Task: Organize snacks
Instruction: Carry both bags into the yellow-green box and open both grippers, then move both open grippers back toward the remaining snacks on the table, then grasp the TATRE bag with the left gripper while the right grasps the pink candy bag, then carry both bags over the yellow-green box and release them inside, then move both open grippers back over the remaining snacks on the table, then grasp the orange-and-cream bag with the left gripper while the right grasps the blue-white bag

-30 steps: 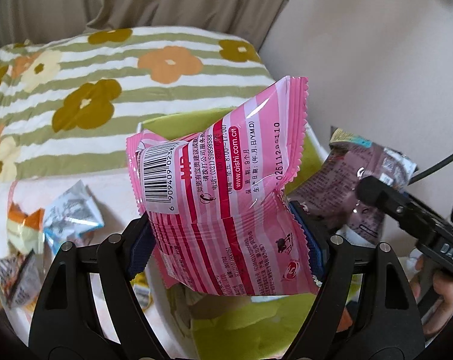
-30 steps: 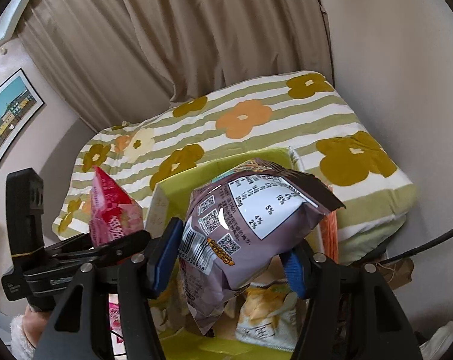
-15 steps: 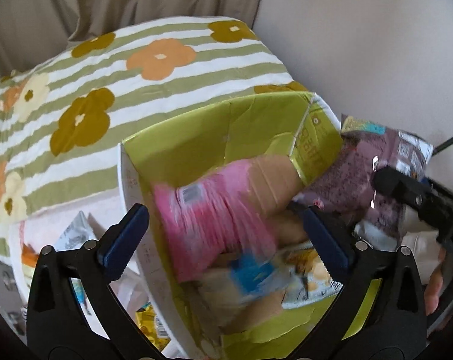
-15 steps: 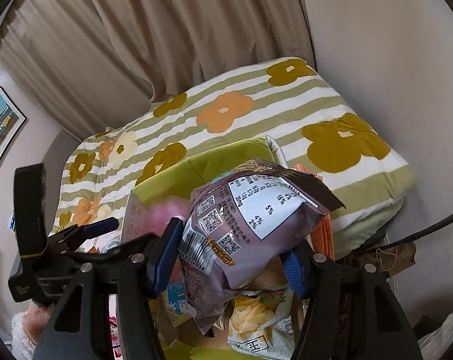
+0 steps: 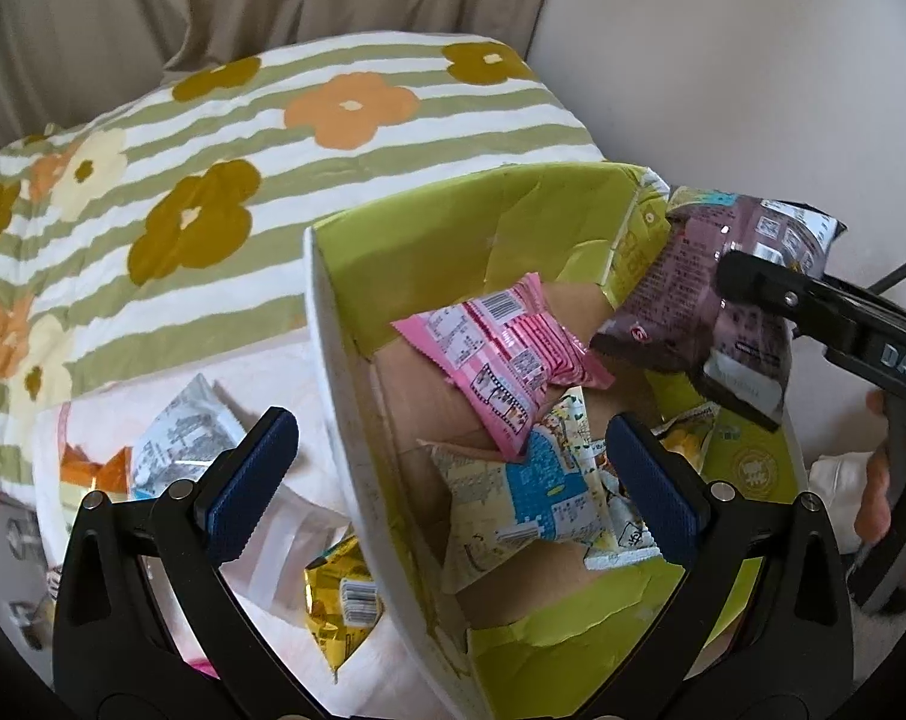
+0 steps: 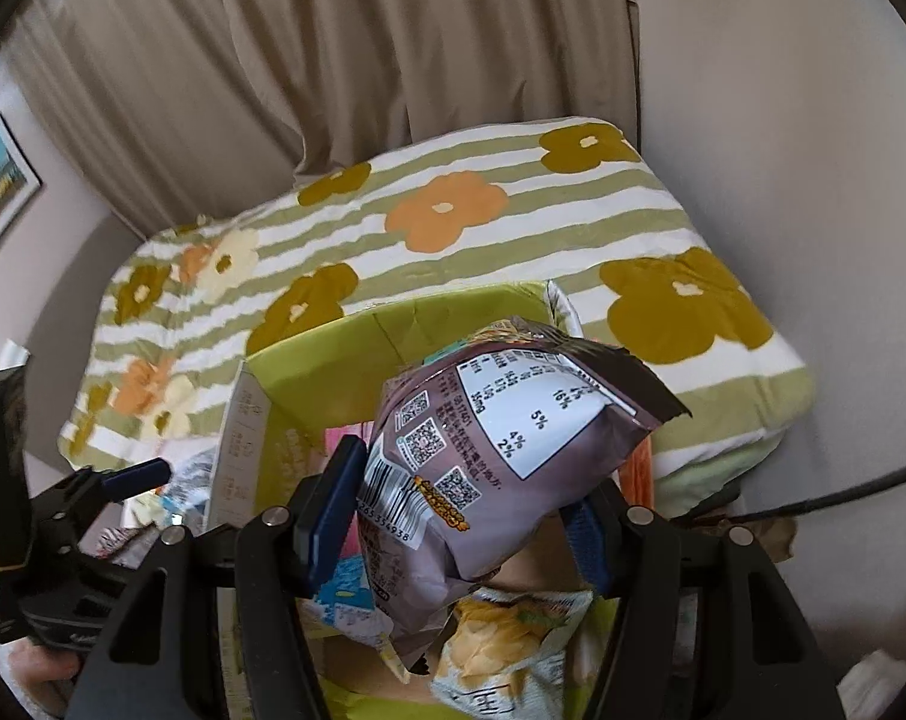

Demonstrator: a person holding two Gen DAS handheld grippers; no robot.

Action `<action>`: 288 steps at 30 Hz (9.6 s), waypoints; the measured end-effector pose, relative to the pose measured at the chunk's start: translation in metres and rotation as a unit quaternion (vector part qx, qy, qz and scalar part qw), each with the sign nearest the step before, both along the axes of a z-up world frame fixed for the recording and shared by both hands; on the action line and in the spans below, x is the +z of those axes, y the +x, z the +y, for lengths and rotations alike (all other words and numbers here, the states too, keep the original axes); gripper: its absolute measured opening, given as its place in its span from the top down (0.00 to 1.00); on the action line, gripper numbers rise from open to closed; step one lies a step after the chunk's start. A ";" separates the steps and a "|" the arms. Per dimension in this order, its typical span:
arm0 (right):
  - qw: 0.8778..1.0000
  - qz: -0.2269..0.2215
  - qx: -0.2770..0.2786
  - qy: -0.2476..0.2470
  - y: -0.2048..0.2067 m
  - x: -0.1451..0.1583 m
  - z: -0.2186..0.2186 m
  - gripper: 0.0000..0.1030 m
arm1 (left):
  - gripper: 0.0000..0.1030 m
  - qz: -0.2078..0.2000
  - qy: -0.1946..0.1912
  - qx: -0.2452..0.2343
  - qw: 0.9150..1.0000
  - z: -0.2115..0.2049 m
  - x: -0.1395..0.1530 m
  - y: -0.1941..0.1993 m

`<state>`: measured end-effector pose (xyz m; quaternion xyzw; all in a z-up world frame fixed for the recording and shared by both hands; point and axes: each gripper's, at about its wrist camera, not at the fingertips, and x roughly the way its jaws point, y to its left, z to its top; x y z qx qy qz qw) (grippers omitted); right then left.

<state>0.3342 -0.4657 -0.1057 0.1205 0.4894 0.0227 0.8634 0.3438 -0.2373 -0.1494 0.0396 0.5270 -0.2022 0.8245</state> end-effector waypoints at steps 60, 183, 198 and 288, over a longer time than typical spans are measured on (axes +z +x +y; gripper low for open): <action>0.981 0.070 0.172 0.050 -0.112 -0.049 0.323 0.00 | 0.01 -0.002 0.034 0.073 0.997 0.321 -0.022 -0.118; 0.998 -0.028 0.022 0.057 -0.112 -0.002 -0.012 0.44 | 0.02 -0.038 0.003 -0.029 0.999 -0.006 0.026 -0.126; 0.996 -0.022 0.054 0.064 -0.118 -0.011 0.007 0.03 | 0.02 -0.026 -0.030 0.025 0.999 0.035 0.016 -0.135; 0.988 0.103 0.055 0.105 0.062 -0.152 0.287 0.03 | 0.27 0.115 0.041 0.057 0.991 0.293 -0.178 0.059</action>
